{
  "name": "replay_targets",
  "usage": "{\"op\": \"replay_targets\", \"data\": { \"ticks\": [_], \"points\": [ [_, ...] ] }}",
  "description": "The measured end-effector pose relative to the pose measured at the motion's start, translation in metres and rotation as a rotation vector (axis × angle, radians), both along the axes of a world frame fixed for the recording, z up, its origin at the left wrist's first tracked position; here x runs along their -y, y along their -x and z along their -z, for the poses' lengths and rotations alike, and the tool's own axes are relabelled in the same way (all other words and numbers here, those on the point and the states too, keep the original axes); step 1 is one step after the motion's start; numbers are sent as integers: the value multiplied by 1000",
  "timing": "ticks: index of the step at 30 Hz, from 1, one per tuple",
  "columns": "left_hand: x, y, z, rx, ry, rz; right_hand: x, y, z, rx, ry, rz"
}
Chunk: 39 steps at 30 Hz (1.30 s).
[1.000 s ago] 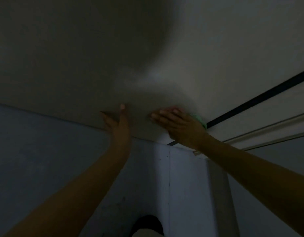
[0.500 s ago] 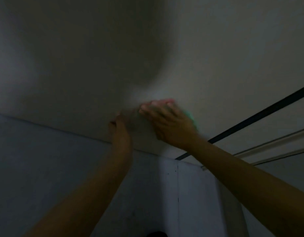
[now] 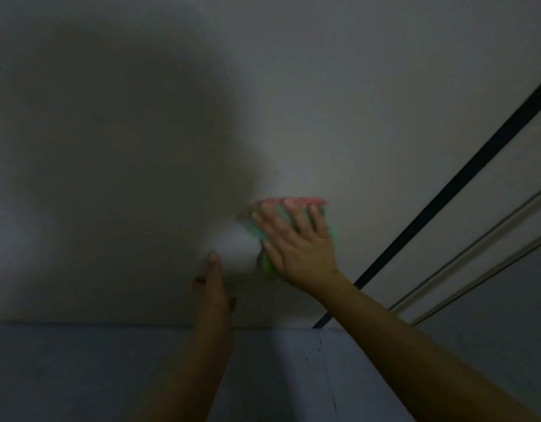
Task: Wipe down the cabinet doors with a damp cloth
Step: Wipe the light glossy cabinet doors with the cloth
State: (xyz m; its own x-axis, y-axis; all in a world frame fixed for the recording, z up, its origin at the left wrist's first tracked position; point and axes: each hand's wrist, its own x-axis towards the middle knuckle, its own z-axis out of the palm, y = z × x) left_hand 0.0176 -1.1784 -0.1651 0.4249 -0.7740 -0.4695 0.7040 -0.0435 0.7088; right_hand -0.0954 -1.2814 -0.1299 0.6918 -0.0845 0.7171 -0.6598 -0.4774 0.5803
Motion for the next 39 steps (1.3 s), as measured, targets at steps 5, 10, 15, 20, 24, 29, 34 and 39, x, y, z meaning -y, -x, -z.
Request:
{"op": "replay_targets", "data": {
  "ticks": [5,10,15,20,24,29,34,39],
  "points": [
    [6,26,-9,-1,18,141,5,6,-29,594,-189,4],
    [13,58,-17,55,-32,255,2,46,29,831,-363,107],
    [29,83,-42,-41,-38,457,7,49,-7,1151,-484,77],
    [39,86,-81,-41,-58,474,33,74,-61,1001,-223,37],
    [38,94,-106,-26,-27,570,27,85,-35,1218,-345,105],
    [37,96,-133,3,-51,625,28,80,-91,1318,-376,63],
    [30,84,-180,756,196,605,38,103,-133,1123,-250,84],
    [36,62,-228,1729,962,-22,28,98,-162,1057,-309,61]
  ]
}}
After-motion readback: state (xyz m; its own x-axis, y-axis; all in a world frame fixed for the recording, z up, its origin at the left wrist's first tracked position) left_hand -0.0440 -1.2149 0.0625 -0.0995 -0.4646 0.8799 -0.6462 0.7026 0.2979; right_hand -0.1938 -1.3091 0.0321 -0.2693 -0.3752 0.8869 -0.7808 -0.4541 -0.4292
